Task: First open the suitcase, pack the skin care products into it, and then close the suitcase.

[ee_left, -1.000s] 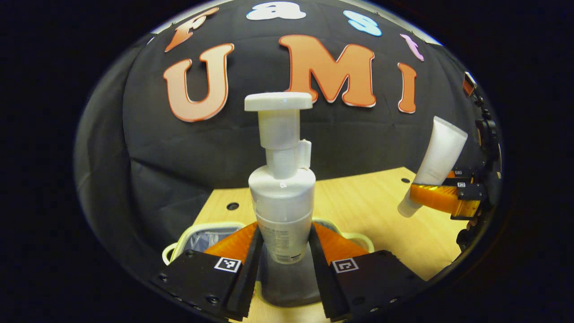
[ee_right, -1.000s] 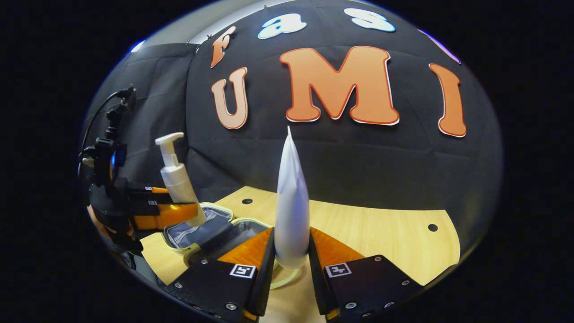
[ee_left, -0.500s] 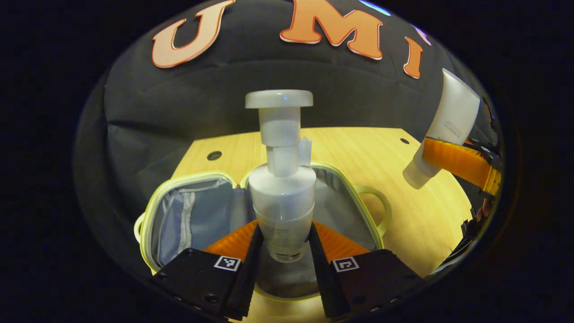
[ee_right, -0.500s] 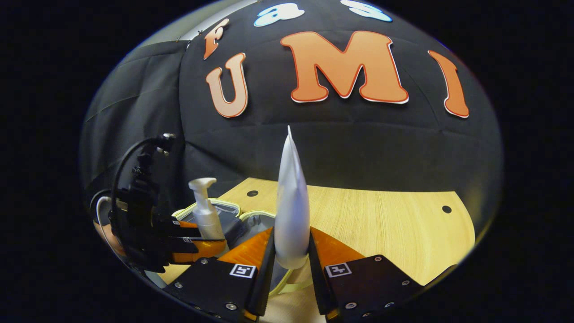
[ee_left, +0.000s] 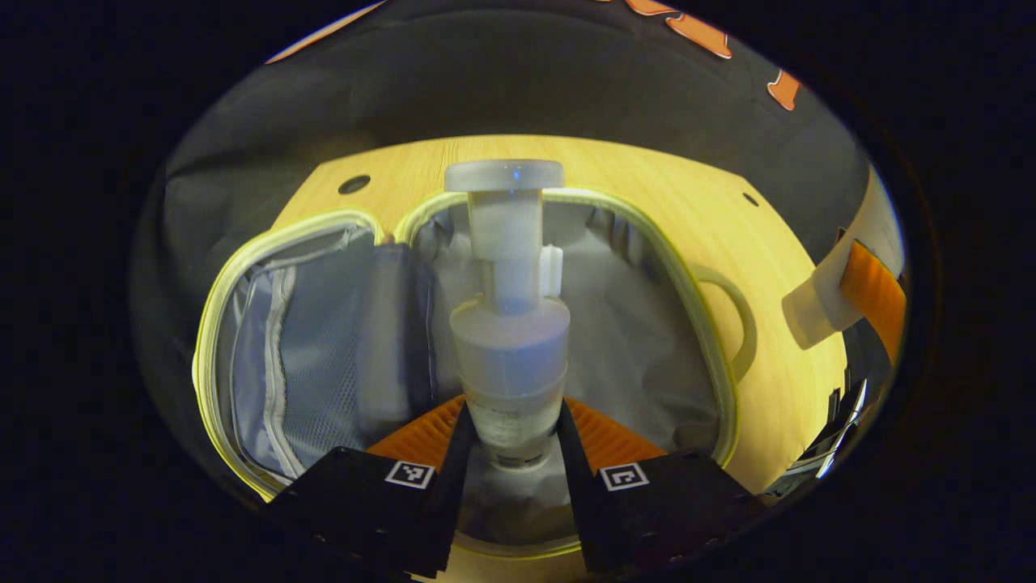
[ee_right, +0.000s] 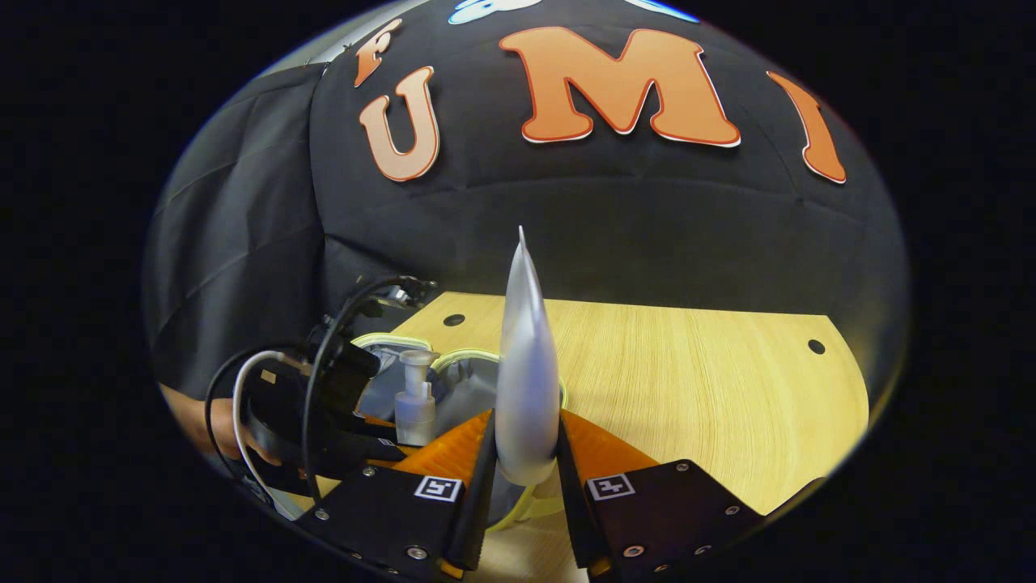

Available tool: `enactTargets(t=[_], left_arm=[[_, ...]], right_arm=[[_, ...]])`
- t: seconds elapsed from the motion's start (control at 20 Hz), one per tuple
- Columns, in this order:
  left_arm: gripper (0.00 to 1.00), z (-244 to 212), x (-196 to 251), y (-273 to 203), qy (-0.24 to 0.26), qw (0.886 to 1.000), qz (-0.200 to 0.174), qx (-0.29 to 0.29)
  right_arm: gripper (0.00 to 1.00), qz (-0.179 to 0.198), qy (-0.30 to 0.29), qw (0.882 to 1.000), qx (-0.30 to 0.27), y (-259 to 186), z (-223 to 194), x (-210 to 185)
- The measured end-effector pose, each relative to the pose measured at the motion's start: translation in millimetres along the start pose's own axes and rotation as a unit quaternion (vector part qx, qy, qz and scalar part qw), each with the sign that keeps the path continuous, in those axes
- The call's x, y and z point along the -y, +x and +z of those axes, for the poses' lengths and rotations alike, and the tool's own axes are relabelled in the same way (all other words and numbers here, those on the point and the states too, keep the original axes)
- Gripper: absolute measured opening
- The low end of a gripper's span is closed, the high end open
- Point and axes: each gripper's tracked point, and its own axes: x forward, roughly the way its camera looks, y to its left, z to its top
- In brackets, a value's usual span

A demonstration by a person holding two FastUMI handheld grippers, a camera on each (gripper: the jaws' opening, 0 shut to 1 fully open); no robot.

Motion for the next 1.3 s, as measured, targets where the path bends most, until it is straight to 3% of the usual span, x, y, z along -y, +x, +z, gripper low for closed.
enactTargets(t=[0.15,0.3,0.45,0.5,0.6,0.65,0.8,0.95,1.1,1.15,1.3], left_arm=[[0.6,-14.7,-7.9,1.3,0.011,0.997,0.039,-0.062],[0.59,-24.7,-1.6,15.4,-0.015,0.995,0.039,-0.089],[0.61,-22.3,-4.1,21.1,-0.035,0.995,0.046,-0.077],[0.59,-18.7,-1.4,17.3,-0.036,0.996,0.044,-0.069],[0.63,-13.3,-2.4,12.9,-0.043,0.997,0.036,-0.043],[0.69,-10.8,-2.6,7.3,-0.046,0.998,0.032,-0.029],[0.71,2.8,-11.9,-20.2,-0.047,0.998,0.036,0.029],[0.81,23.7,-36.3,-61.1,-0.042,0.991,0.072,0.109],[0.82,39.0,-64.3,-107.6,-0.048,0.979,0.114,0.161],[0.86,37.7,-78.4,-125.0,-0.053,0.974,0.136,0.172],[0.87,35.0,-106.5,-170.9,-0.08,0.964,0.171,0.186]], right_arm=[[0.42,0.002,0.009,1.0,-0.015,5.3,-7.9,-4.0],[0.42,0.009,0.013,1.0,-0.025,11.0,-13.1,-6.5],[0.42,0.014,0.018,0.999,-0.037,16.7,-17.9,-8.1],[0.42,0.017,0.021,0.999,-0.042,20.1,-19.8,-8.0],[0.42,0.024,0.025,0.998,-0.055,25.4,-24.1,-10.1],[0.42,0.027,0.026,0.997,-0.061,27.3,-26.7,-12.3],[0.42,0.034,0.033,0.995,-0.083,37.9,-35.9,-18.4],[0.42,0.045,0.046,0.991,-0.116,50.0,-49.8,-27.8],[0.42,0.049,0.055,0.985,-0.154,62.1,-68.7,-37.7],[0.42,0.046,0.069,0.981,-0.177,66.4,-78.4,-42.0],[0.42,0.031,0.09,0.973,-0.211,75.2,-93.7,-43.3]])
